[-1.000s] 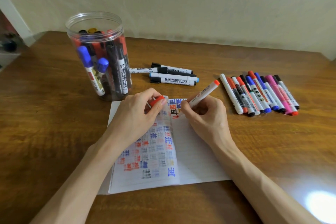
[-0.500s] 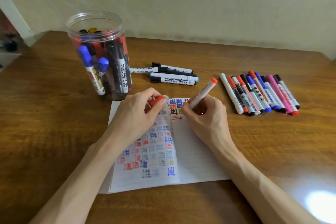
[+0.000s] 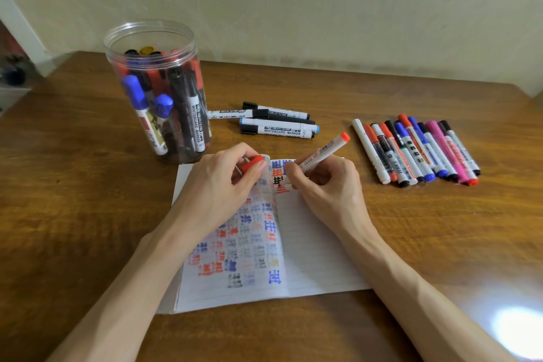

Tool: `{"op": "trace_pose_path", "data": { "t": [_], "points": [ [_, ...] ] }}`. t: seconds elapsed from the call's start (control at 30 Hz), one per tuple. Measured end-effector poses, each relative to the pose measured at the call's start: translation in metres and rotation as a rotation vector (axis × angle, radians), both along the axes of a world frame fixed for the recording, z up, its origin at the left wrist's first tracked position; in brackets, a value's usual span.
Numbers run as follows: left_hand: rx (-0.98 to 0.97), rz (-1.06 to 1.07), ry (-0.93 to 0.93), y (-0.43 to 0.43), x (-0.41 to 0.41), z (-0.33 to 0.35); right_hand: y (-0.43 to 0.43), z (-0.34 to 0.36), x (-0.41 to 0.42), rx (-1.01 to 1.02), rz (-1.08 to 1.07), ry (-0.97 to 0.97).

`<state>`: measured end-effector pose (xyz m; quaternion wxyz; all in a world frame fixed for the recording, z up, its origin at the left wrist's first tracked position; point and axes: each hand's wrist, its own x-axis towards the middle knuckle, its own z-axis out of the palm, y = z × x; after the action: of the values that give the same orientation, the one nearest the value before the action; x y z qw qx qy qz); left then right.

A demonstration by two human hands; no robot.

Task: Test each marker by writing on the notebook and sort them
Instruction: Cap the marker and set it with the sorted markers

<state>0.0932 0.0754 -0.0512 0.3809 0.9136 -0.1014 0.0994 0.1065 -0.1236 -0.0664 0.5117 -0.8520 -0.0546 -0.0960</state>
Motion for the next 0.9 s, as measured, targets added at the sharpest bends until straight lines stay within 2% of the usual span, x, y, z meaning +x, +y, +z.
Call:
{"op": "trace_pose_path", "data": {
  "t": [0.53, 0.7, 0.9],
  "points": [
    [0.008, 0.008, -0.012, 0.0006, -0.0001, -0.0001, 0.0021, -0.0033, 0.0025, -0.051, -0.004, 0.002],
    [-0.001, 0.004, 0.000, 0.0006, 0.0004, -0.0001, -0.0012, -0.0024, 0.0026, 0.034, -0.045, 0.044],
    [0.009, 0.007, -0.001, 0.0006, 0.0005, -0.0004, 0.0006, -0.0016, 0.0013, 0.008, -0.044, 0.033]
  ]
}}
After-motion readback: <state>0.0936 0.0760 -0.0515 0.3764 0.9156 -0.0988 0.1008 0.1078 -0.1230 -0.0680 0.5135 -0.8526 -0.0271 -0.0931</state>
